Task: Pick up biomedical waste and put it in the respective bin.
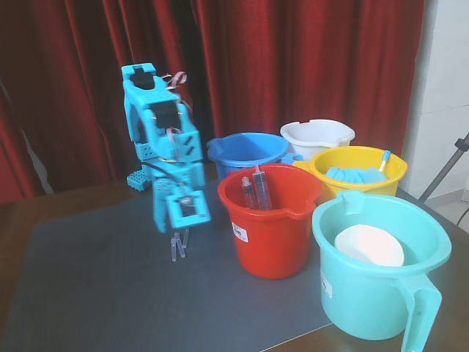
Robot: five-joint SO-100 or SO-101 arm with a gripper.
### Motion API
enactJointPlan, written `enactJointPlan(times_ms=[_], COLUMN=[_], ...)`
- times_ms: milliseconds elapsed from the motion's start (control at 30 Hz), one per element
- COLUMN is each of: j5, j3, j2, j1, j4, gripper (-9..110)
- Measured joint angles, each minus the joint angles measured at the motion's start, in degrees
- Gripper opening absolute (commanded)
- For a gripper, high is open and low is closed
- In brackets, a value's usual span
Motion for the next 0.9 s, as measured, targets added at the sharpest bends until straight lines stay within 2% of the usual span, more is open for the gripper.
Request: enactJointPlan(times_ms=[167,367,633,900], j5=[0.18,-0.35,-6.33,-9.32], j3=[2.37,2.37,2.37,2.72], j2=[0.0,0.0,-1.41,-5.01], j1=[0.53,-0.18,0.62,0.7], j4=[-4.92,-5.27,-5.27,-10.72], gripper=[21,21,21,21])
